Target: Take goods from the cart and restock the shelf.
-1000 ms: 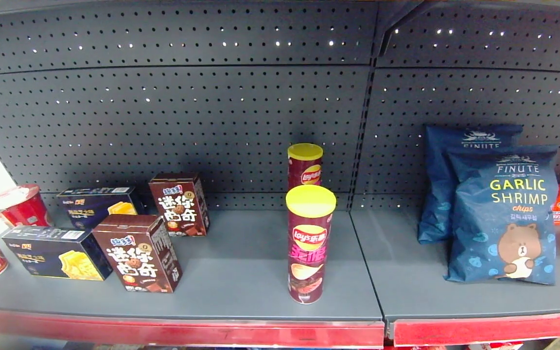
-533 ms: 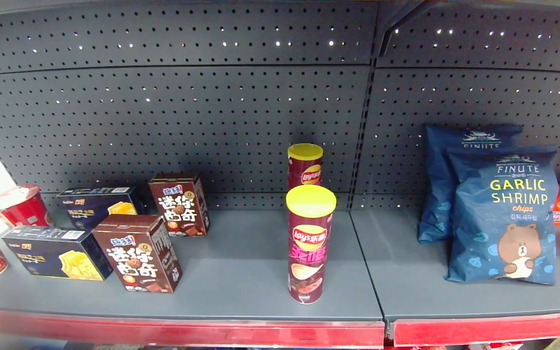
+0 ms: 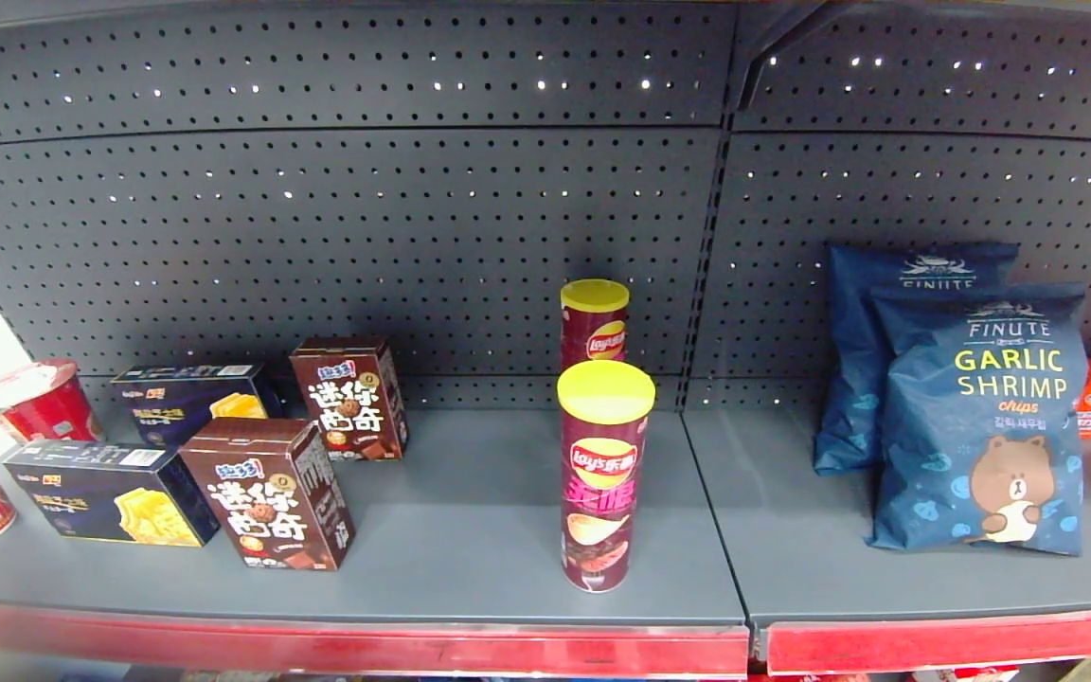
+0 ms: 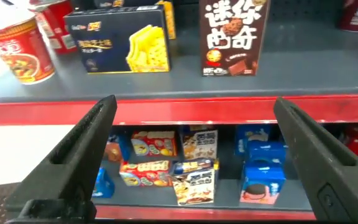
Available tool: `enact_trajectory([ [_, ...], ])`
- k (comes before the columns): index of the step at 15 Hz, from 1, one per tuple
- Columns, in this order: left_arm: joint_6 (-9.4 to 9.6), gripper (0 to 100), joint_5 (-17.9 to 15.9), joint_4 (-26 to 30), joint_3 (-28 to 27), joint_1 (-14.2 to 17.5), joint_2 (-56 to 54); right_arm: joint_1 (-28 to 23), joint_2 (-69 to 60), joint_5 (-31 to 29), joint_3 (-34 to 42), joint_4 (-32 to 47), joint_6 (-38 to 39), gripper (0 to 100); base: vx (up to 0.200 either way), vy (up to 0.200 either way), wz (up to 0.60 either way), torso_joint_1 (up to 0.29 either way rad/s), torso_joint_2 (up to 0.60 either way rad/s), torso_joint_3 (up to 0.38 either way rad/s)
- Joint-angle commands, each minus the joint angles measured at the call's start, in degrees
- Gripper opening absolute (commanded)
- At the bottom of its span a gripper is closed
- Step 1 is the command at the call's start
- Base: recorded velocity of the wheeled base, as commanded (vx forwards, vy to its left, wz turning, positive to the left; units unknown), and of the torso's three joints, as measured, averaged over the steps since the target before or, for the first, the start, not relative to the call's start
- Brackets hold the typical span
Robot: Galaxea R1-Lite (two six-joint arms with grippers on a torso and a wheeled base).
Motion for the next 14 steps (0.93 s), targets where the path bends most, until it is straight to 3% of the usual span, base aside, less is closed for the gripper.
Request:
enact_trajectory([
  [1,-0.05,100,-0.12,-0.01,0.01,0.08,-0.03,0.04,0.28,0.21,-0.11,0.00,0.08,100,0.000,0.000,0.00,0.000,0.00,0.000],
  [14,-0.05,100,-0.47,-0.01,0.01,-0.01,-0.03,0.04,0.37,0.12,0.07,-0.17,0.08,100,0.000,0.000,0.00,0.000,0.00,0.000],
])
